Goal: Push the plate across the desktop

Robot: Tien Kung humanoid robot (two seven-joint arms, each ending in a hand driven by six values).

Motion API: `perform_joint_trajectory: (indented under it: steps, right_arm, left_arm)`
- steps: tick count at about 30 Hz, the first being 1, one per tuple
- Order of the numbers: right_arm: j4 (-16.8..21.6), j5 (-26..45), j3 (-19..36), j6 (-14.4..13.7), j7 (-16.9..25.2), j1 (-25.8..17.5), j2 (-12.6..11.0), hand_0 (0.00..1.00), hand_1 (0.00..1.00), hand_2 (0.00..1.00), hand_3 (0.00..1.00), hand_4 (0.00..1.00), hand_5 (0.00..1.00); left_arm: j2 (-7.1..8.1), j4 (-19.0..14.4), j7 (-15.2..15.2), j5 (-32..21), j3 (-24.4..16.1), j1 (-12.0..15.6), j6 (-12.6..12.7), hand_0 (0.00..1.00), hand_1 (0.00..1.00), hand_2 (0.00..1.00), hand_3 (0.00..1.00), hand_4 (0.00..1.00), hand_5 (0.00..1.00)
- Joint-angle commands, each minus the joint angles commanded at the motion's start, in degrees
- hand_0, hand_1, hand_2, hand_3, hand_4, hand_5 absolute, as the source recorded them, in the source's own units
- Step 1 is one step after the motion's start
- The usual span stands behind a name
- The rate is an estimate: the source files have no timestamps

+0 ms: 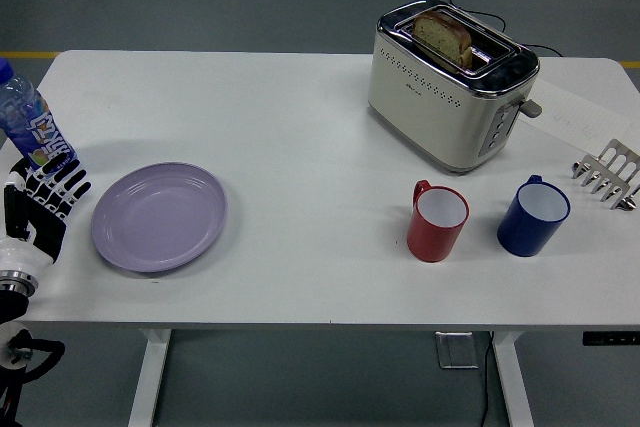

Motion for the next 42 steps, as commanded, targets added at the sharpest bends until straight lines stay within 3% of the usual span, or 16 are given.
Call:
perform_joint_trajectory:
  steps: [9, 19, 26, 42]
  right_arm:
    - [0.05, -0.18, 0.00, 0.00, -0.07, 0.21, -0.04, 0.590, 0.526, 0.617, 0.610, 0.323, 0.543]
    - [0.11, -0.56, 0.13, 0.00, -0.26, 0.29, -0.01, 0.590, 0.526, 0.616, 0.610, 0.323, 0.547]
    - [0.12, -0.72, 0.08, 0.06, -0.27, 0.35, -0.05, 0.590, 0.526, 0.617, 0.611, 0.323, 0.550]
    - [0.16, -1.24, -0.06, 0.35, -0.25, 0.52, -0.35, 0.590, 0.526, 0.617, 0.611, 0.324, 0.552]
  left_arm:
    - [-1.96, 0.88, -0.26, 0.06, 0.60, -0.21, -0.14, 0.764, 0.765, 0.720, 0.693, 0.585, 0.998]
    - [-2.35, 1.17, -0.71, -0.20, 2.11, -0.37, -0.13, 0.763, 0.766, 0.719, 0.692, 0.583, 0.998]
    - [-3.76, 1.29, -1.06, -0.44, 3.38, -0.80, -0.03, 0.763, 0.765, 0.719, 0.691, 0.584, 0.998]
    - [-4.43, 1.31, -1.63, -1.69, 9.03, -1.82, 0.29, 0.762, 0.765, 0.718, 0.690, 0.583, 0.998]
